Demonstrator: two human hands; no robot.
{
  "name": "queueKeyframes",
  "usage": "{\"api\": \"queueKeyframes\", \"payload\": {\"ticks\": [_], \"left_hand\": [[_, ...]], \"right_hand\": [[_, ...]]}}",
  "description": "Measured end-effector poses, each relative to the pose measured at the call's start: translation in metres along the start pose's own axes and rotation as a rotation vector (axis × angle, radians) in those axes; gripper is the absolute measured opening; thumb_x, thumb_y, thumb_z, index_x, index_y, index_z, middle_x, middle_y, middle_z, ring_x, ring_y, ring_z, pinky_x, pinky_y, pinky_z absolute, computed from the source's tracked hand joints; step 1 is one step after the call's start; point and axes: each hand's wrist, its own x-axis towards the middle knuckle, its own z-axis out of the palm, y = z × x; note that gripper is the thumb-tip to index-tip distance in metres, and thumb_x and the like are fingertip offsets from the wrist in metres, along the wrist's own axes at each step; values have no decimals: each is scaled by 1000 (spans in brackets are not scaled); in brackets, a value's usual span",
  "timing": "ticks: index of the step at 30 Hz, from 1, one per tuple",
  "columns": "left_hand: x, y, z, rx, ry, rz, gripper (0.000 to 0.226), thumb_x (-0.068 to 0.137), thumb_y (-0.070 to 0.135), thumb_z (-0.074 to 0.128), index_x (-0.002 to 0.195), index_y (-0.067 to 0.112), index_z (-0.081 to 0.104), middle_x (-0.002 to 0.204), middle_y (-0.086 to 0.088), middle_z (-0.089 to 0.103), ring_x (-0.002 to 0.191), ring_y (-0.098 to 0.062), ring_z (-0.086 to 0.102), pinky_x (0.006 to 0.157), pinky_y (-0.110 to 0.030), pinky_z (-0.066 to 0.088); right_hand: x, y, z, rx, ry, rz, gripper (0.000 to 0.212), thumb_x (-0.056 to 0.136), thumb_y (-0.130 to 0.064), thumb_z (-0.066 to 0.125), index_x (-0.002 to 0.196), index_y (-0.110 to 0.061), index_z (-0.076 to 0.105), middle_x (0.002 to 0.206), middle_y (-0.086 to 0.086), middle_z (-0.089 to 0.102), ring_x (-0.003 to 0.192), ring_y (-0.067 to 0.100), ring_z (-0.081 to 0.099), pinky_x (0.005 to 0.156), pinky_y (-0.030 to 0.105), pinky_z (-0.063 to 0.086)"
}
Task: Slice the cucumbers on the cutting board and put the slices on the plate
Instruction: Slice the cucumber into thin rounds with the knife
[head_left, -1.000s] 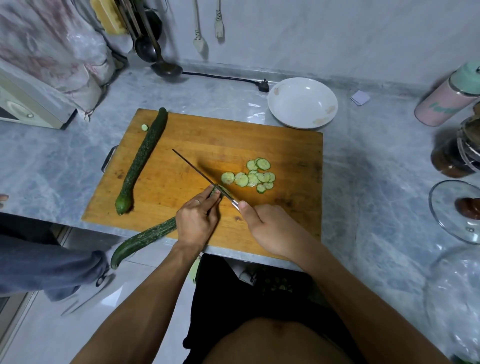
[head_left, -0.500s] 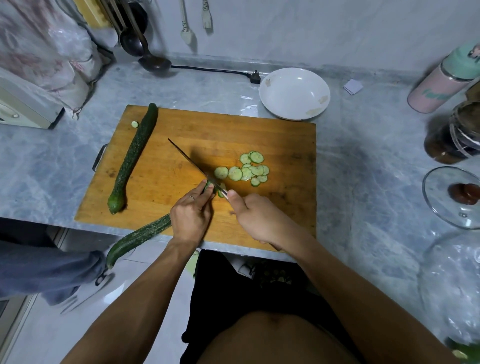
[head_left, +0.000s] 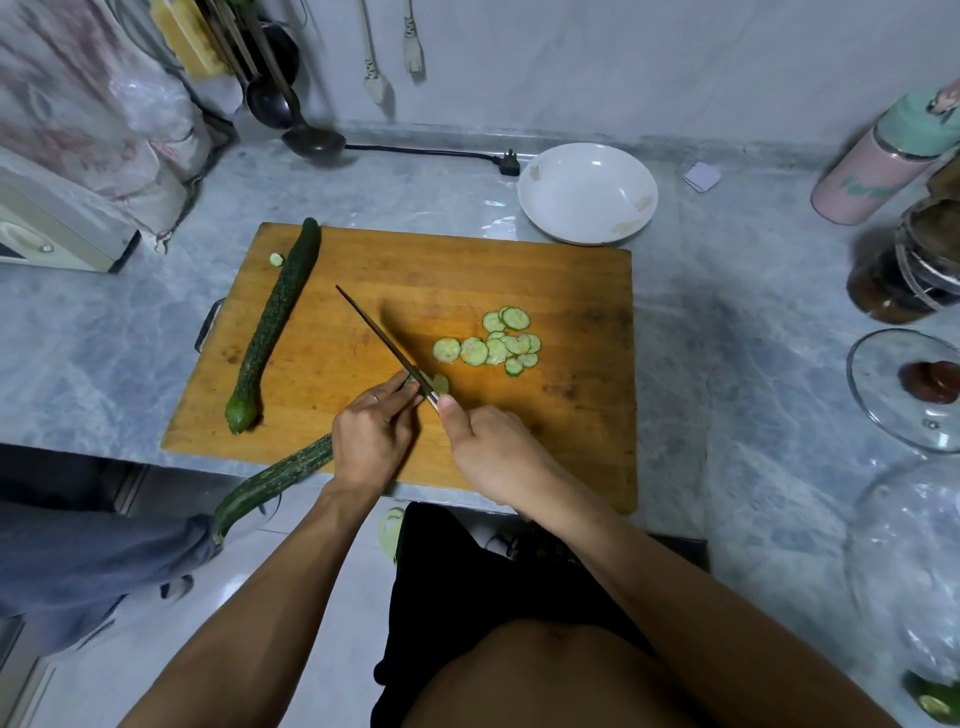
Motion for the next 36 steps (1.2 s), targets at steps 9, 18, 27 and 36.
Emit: {"api": "queueKeyframes", "payload": {"ticks": [9, 18, 27, 36], "left_hand": [[1, -5, -2, -58, -33, -18, 25, 80, 9, 61, 98, 8, 79, 113, -11, 72, 98, -23, 71, 82, -27, 54], [-2, -4, -1, -88, -17, -32, 28, 79, -2, 72, 104, 10, 77, 116, -8, 70, 103, -17, 69, 90, -21, 50], [5, 3, -4, -141, -52, -154, 28, 87, 12, 72, 115, 16, 74, 122, -1, 69, 111, -15, 65, 96, -31, 53], [-4, 49, -18, 183, -193, -260, 25, 90, 31, 65, 111, 20, 72, 100, -10, 68, 78, -35, 67, 63, -36, 53]], "right_hand": [[7, 1, 18, 68, 28, 70, 65, 101, -60, 16, 78, -10, 51, 96, 21, 61, 93, 31, 54, 76, 33, 33], [11, 1, 22, 14, 65, 70, 70, 104, -56, 15, 77, -8, 59, 91, 17, 64, 98, 33, 58, 81, 37, 42], [15, 19, -35, 76, -8, 95, 73, 99, -65, 20, 81, -7, 60, 62, 9, 54, 46, 23, 50, 48, 28, 43], [0, 32, -65, 70, -17, 7, 68, 98, -66, 22, 72, -12, 54, 58, 6, 51, 44, 17, 45, 44, 22, 40]]}}
